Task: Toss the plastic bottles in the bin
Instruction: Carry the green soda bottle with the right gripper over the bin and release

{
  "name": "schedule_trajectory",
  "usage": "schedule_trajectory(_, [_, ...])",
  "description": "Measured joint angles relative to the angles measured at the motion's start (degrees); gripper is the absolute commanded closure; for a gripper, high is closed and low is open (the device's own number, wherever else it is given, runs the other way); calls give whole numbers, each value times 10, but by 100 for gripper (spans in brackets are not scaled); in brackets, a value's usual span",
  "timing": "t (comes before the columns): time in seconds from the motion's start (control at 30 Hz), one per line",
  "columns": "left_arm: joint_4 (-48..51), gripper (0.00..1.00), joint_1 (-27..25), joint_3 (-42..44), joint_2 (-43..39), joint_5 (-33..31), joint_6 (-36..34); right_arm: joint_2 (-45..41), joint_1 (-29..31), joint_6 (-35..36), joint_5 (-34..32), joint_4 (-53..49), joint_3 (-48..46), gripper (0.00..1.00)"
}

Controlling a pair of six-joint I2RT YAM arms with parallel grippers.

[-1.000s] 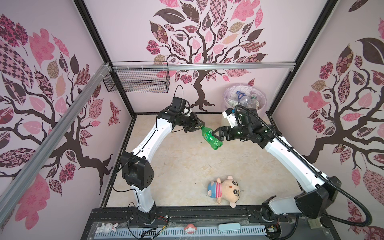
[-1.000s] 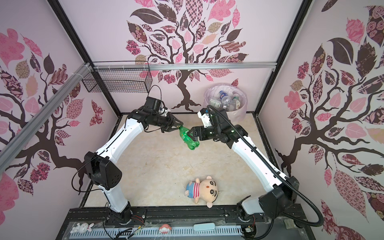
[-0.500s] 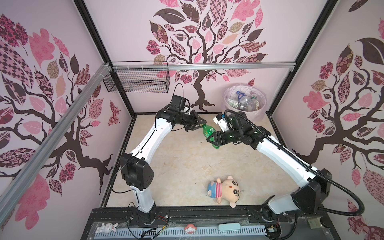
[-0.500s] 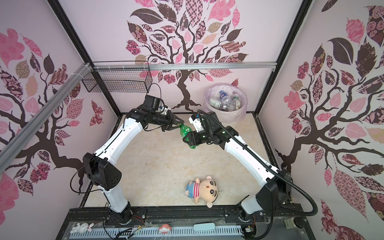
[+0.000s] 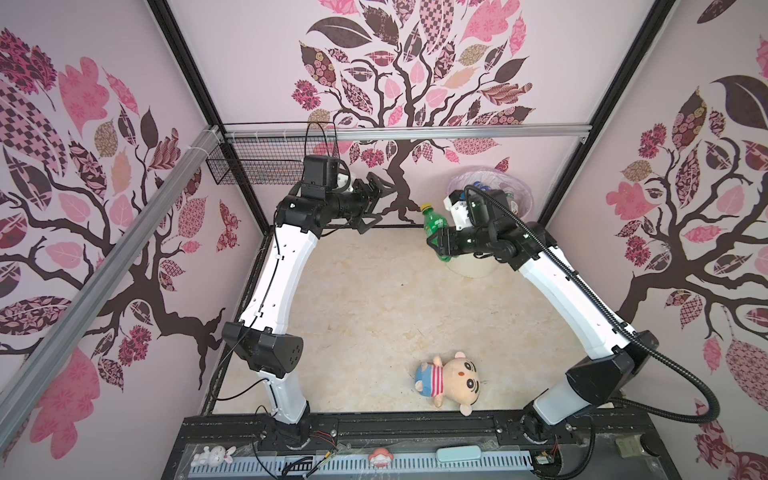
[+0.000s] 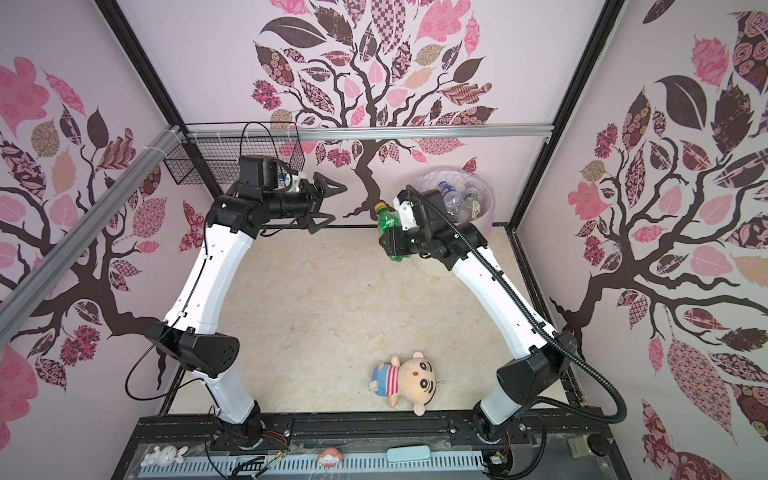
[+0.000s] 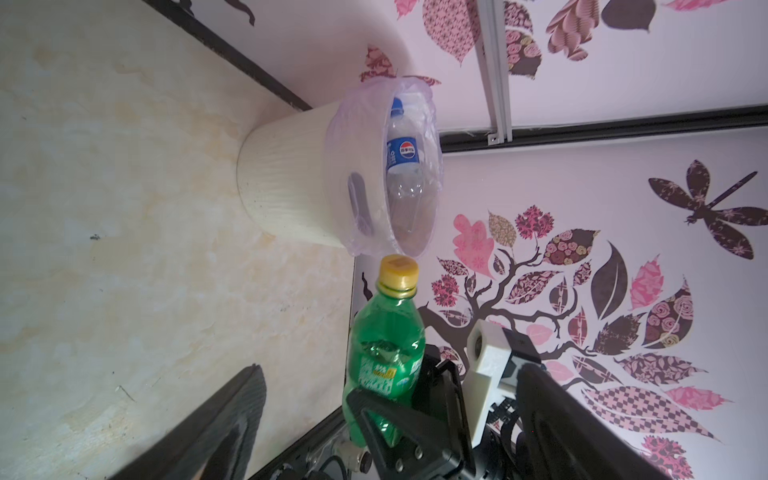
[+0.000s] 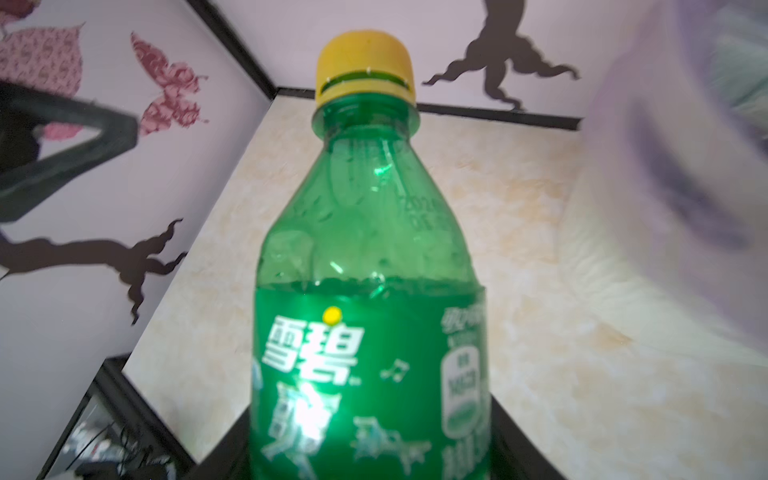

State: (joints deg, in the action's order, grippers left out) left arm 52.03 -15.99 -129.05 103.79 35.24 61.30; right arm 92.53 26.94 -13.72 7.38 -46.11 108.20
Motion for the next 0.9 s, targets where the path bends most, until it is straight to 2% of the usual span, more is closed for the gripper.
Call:
schedule_trajectory(0.2, [2, 3, -6, 11, -8, -6, 12, 73, -57, -15, -126, -56, 208, 48])
schedule_trajectory(0.37, [4, 3, -7, 16, -9, 2, 17, 127, -63, -16, -223, -71, 365, 49])
schedule_trajectory(0.57, [5, 3, -7, 28, -13, 25, 17, 142, -70, -6, -271, -20, 361, 34])
schedule_trajectory(0.67, [5, 3, -7, 51, -23, 35, 17, 216, -89, -5, -271, -26, 402, 16])
schedule_trajectory(0.7, [5, 3, -7, 56, -25, 38, 17, 250, -98, -6, -271, -33, 424, 5])
schedule_trajectory(0.73, [5, 3, -7, 59, -27, 41, 17, 279, -106, -7, -271, -39, 439, 1])
schedule_trajectory(0.8, [6, 3, -6, 61, -28, 45, 16, 311, -116, -11, -267, -56, 438, 0])
schedule_trajectory(0.9, [6, 3, -6, 61, -28, 49, 13, 315, -128, -15, -264, -74, 410, 0])
